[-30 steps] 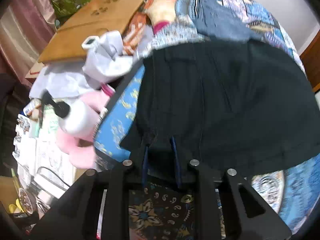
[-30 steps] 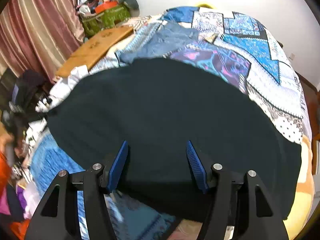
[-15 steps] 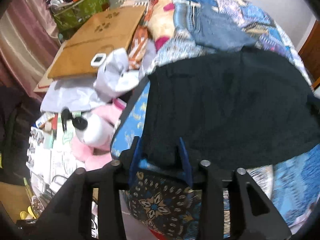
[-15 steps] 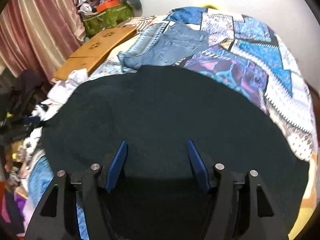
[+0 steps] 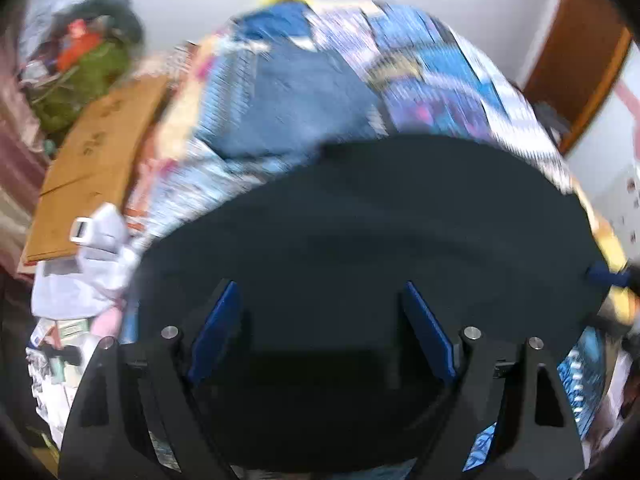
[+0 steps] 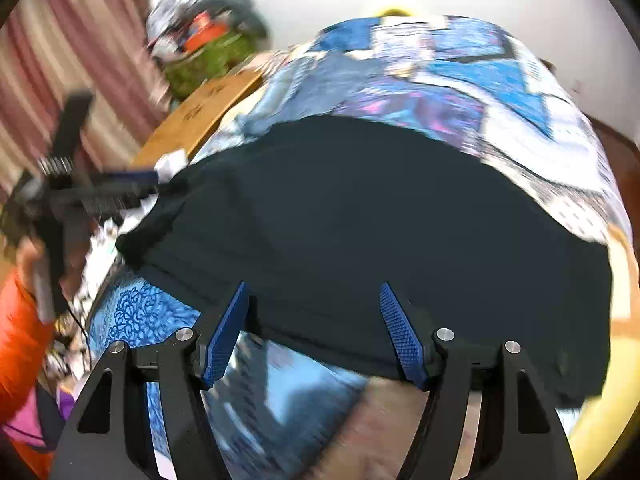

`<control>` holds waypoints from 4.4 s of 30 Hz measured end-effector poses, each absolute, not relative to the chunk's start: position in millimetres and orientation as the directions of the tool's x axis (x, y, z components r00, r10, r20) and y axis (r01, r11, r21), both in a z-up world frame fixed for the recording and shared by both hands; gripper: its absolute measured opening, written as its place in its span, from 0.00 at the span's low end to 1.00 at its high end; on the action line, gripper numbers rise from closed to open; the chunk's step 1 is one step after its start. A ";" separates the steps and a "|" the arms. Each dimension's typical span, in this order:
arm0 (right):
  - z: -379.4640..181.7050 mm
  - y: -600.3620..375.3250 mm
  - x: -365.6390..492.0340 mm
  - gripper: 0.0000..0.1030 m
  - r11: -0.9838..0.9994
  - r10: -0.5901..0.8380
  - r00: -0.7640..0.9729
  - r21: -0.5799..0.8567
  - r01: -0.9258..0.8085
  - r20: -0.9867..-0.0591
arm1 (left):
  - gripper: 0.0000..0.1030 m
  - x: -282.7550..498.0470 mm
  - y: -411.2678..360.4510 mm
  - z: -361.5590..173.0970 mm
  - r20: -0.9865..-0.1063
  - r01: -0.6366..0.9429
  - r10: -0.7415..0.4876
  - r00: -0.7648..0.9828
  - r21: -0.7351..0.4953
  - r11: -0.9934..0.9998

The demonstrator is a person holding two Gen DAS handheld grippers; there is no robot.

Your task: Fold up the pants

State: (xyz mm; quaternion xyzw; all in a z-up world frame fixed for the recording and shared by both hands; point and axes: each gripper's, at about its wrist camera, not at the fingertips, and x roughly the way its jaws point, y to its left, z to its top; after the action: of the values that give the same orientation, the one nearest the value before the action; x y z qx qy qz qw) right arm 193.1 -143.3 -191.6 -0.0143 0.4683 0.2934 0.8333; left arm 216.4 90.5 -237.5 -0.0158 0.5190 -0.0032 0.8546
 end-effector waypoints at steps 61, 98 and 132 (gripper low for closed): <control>-128.8 -372.8 185.0 0.07 0.849 0.246 0.816 0.522 0.079 -0.524 | 0.91 229.8 11.0 -189.7 -0.804 0.080 -0.029 0.594 0.022 0.997; -189.7 -46.7 200.0 0.17 0.760 0.546 0.296 0.315 -0.569 -0.784 | 0.91 137.5 133.4 -175.5 -0.773 -0.126 0.026 0.634 -0.070 0.990; -217.0 -157.3 293.9 0.57 0.839 0.390 0.369 0.161 -0.520 -0.843 | 0.92 304.5 -3.0 -240.4 -0.900 0.190 -0.069 0.430 0.015 0.982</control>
State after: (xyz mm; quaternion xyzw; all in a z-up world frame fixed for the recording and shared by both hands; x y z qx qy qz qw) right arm 293.9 -157.3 -217.0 -0.0661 0.4892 0.2758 0.8248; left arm 304.5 -3.0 -240.4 0.0572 0.5282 -0.0768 0.8437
